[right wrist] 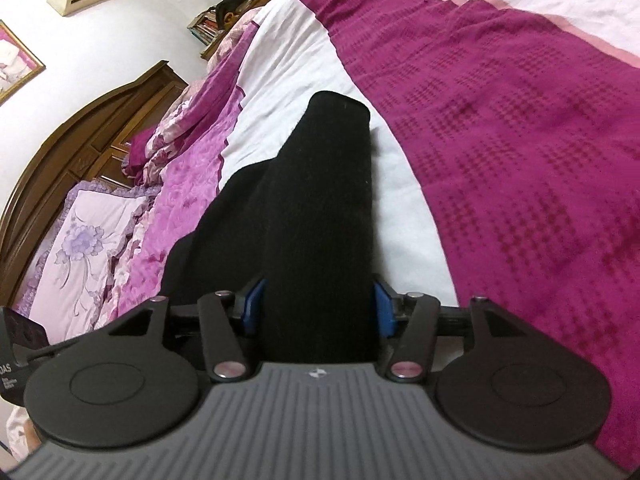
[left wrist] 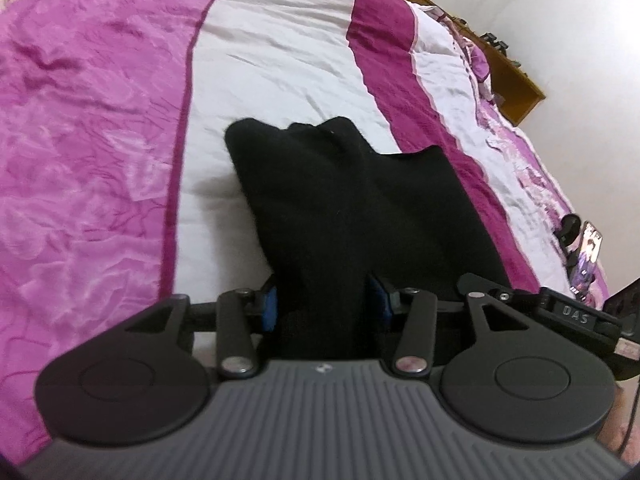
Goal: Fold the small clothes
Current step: 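Open both grippers and pull them back from the folded cardigan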
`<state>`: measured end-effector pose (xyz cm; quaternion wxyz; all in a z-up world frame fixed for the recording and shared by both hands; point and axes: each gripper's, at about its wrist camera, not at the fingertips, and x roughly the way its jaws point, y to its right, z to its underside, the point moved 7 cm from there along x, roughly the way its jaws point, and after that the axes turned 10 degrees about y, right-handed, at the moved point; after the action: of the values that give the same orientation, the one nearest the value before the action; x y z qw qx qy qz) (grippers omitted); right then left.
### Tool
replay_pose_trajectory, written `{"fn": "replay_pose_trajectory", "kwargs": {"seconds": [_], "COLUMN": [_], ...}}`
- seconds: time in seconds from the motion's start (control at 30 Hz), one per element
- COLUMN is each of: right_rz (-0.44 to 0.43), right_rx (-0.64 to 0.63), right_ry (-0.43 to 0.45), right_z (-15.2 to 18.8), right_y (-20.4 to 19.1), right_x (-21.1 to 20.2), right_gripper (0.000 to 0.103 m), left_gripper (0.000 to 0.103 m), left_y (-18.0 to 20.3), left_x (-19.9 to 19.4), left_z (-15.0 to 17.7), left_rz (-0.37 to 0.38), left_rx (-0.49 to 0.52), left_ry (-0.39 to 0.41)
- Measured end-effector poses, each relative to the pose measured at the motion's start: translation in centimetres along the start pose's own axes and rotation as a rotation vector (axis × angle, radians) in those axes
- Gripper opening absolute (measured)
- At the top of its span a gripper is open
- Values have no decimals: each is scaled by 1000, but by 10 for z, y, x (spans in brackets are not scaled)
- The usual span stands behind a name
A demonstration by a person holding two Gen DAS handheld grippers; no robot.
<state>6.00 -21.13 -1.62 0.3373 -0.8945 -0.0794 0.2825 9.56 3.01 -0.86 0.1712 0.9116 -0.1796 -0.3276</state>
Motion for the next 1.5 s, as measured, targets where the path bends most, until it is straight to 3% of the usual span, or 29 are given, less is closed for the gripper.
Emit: {"fn": "replay_pose_trajectory", "kwargs": {"seconds": [0.2,0.33,0.67,1.0,1.17,1.5], "right_rz": [26,54,101,168,179,178], "right_rx": [-71,-171,-282,-368,-427,-425], "right_ry": [20,44,22,-10,-6,0], "right_z": [0,3,33,65,75,79], "right_y": [-4,-12,-14,-10,-11,-9], "right_x": [-24,-46,-82,-83,-80,-78], "right_gripper": [66,69,76,78,80,82], "left_gripper": [47,65,65,65,65,68], "left_y": [7,14,20,22,24,25], "left_x": [-22,-39,-56,-48,-44,-43], "left_z": [4,9,42,78,84,86], "left_rz": [-71,-113,-180,-234,-260,-272], "left_rx": [71,124,126,156,176,173], "left_ry": [18,41,2,-43,-31,-24]}}
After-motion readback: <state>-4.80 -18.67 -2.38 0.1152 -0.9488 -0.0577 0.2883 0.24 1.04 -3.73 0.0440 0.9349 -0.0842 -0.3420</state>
